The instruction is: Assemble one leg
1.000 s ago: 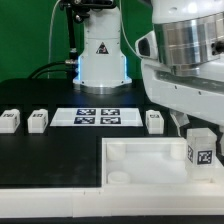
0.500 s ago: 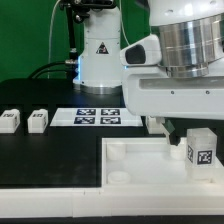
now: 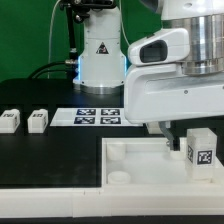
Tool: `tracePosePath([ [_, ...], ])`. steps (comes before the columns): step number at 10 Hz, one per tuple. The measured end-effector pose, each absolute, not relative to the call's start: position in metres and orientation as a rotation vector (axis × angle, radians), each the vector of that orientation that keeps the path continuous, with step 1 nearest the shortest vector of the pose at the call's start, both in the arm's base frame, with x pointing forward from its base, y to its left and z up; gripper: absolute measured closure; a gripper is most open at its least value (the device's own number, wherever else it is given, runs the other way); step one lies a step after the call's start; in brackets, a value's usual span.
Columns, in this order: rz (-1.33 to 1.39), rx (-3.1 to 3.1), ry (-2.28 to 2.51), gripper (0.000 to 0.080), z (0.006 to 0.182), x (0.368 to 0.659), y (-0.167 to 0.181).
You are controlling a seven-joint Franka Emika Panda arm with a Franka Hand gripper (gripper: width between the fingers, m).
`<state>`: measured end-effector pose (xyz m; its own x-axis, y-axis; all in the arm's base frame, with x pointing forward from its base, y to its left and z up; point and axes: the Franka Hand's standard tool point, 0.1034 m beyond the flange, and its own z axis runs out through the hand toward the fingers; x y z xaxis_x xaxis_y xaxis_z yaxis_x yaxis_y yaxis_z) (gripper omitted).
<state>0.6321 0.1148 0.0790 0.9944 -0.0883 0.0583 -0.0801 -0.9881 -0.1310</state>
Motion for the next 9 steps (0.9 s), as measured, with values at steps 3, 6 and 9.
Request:
tracePosePath([
  [3,-0.068,-2.952,0.525,0.0495,0.0788,0.6324,0.1136],
  [6,-0.002,-2.783,1.094,0.0495,0.0794,0.6325,0.1095],
  [9,0.072,-2.422,1.734,0.0495,0.0769,0.6297,0.1074],
])
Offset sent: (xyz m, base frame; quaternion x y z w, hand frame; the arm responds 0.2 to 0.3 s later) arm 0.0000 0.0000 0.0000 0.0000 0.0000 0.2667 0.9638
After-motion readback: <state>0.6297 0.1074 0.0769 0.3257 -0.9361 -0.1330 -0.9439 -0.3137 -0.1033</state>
